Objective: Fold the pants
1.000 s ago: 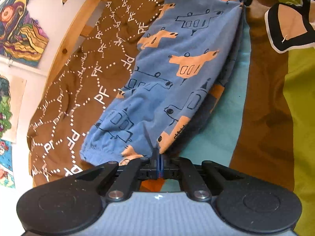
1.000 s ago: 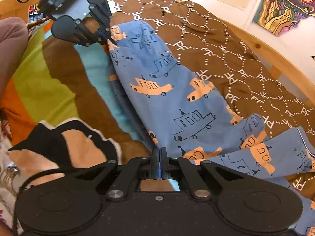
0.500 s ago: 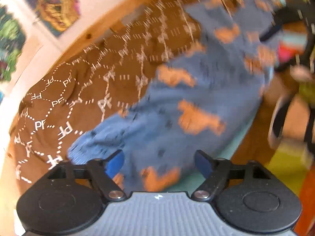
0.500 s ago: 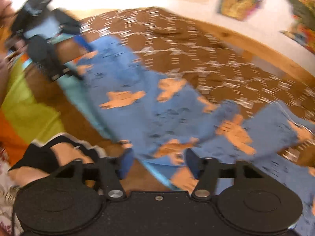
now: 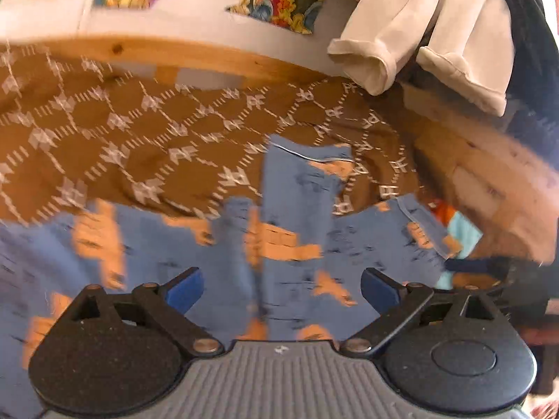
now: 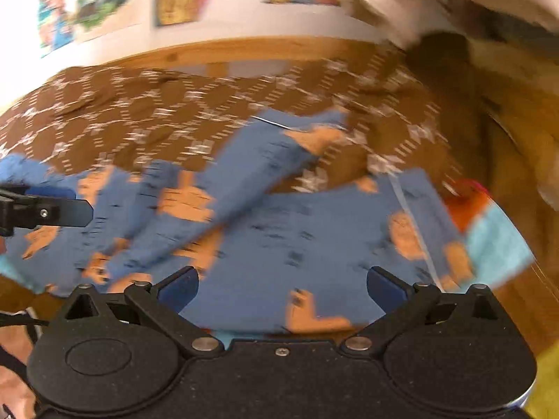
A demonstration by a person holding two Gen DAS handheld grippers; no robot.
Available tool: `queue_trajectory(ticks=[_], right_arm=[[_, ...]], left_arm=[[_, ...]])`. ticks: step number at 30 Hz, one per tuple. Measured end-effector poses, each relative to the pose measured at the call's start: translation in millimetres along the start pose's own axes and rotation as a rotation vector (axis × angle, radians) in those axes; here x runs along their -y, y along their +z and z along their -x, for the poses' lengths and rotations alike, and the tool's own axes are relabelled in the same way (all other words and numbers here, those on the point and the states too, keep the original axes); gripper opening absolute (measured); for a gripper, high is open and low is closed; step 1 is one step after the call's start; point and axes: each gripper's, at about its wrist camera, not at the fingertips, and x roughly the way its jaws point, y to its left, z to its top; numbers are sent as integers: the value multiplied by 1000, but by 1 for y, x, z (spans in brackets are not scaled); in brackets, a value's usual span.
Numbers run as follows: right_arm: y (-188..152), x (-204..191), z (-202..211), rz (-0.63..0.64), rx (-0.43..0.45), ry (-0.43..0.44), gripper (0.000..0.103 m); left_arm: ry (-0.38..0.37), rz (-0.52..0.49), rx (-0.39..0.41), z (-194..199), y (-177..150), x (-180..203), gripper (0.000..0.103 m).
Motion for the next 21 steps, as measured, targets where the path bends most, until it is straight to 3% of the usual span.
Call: queue_trajectory(ticks=[6,12,17,21], right_arm=[[-15,18,-3,-16,-41,-39,102],[-14,9,-8,8,-48,-45,102],[0,4,-9,33,-16,-48,102],[5,0,-11,41,-5,-38,102]], left_arm=[[-77,26,-73,-20,-14,-5,97],[-113,214,-129,-24,-16,-35,72],[-146,269,-137,-21,-13,-46,60],[-170,287,-181,-26,-13,-46,45]])
